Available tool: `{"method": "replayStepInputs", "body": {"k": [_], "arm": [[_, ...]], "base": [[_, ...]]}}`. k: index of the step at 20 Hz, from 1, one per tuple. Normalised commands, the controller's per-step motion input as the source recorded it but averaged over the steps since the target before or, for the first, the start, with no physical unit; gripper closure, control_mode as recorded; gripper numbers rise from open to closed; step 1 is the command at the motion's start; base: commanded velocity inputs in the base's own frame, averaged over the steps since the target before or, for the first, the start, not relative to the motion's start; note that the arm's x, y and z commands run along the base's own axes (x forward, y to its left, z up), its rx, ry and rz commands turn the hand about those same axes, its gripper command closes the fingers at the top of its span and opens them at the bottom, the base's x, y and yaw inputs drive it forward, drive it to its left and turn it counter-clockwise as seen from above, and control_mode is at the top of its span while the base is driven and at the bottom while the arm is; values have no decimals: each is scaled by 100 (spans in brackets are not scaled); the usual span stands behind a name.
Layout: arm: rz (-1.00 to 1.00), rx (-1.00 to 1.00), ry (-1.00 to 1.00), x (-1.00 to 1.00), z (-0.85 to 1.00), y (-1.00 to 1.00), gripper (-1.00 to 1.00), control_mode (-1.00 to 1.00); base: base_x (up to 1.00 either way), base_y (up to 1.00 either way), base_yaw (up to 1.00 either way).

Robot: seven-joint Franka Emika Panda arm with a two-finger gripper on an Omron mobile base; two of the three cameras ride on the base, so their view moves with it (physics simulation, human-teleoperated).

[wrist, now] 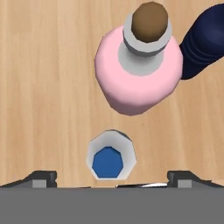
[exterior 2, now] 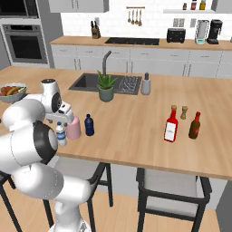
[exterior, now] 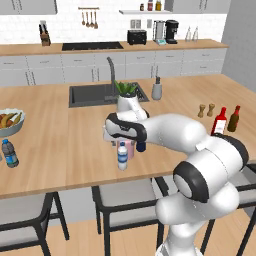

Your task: Move the plastic bottles in the middle to the plastics group, and the glass bottles in the middle to the glass group.

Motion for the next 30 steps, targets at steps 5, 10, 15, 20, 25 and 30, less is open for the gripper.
{"method": "replayStepInputs", "body": {"k": [5,10,15,20,25,30], "arm": [[0,0,0,1,-10,0,-100,-100],[0,0,0,7,-22,0,-100,-100],[0,0,3,3,-16,0,-100,-100],[0,0,3,7,-6,0,-100,-100],[0,0,4,7,-1,0,-100,-100],[0,0,6,0,-4,0,100,-100]], "base": [[0,0,0],[0,0,0],[0,0,0],[0,0,0],[0,0,0],[0,0,0]]}}
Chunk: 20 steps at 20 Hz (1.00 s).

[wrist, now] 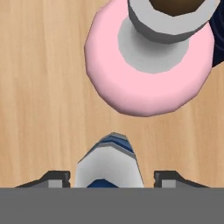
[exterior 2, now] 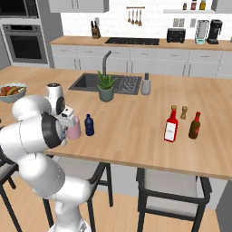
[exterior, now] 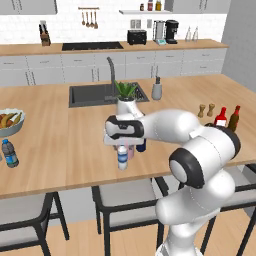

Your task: Move the plastic bottles in the middle to the plastics group, and the glass bottles in the middle to the glass group.

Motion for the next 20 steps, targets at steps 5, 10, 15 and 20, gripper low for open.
{"method": "replayStepInputs", "body": {"k": [5,10,15,20], "arm": [[0,0,2,0,0,0,100,-100],[0,0,0,0,0,0,100,-100],[0,0,-1,-2,0,11,100,-100],[2,0,0,-19,7,72,100,-100]], "base": [[0,0,0],[0,0,0],[0,0,0],[0,0,0]]}}
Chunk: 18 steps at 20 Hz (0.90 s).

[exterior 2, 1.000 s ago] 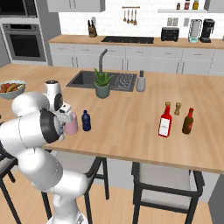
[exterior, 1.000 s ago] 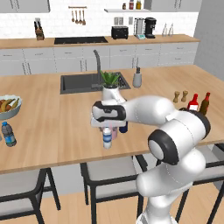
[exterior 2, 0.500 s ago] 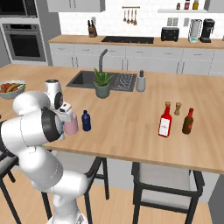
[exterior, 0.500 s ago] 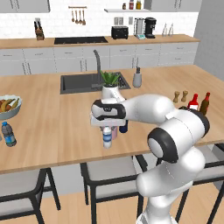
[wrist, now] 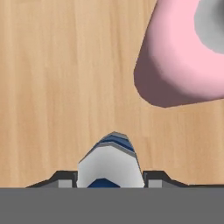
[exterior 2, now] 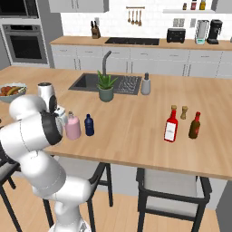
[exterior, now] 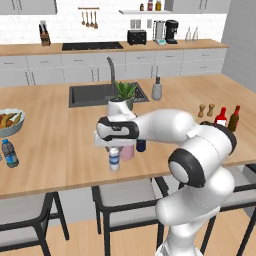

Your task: Move the plastic bottles in the middle to the plastics group, and the glass bottles in the middle to the glass group.

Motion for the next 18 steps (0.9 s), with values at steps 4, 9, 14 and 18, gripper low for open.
{"method": "replayStepInputs", "body": {"k": [4,9,14,18], "arm": [[0,0,0,-1,18,79,100,-100],[0,0,-1,0,19,74,100,-100],[0,0,0,0,20,77,100,-100],[0,0,0,0,18,75,100,-100]], "base": [[0,0,0],[0,0,0],[0,0,0],[0,0,0]]}}
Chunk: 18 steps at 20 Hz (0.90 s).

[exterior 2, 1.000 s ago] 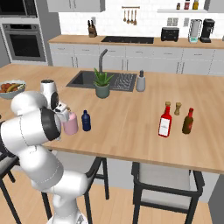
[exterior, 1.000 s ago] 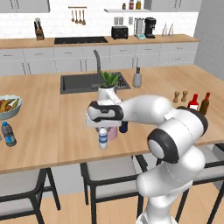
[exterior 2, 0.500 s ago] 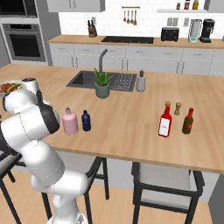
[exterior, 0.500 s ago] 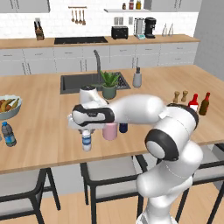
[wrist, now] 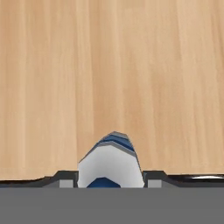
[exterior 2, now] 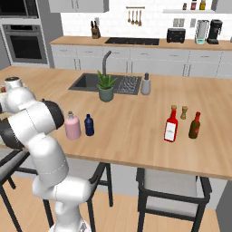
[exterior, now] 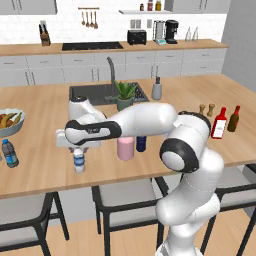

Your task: Move the plastic bottles in the middle to the plastics group, and the glass bottles in the middle to the glass group.

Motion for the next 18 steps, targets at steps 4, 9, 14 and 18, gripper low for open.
{"method": "replayStepInputs", "body": {"k": [4,9,14,18], "arm": [[0,0,-6,0,18,77,100,-100],[0,0,-5,0,7,74,100,-100],[0,0,0,-2,-4,47,100,-100],[0,0,0,0,6,20,100,-100]], "base": [[0,0,0],[0,0,0],[0,0,0],[0,0,0]]}}
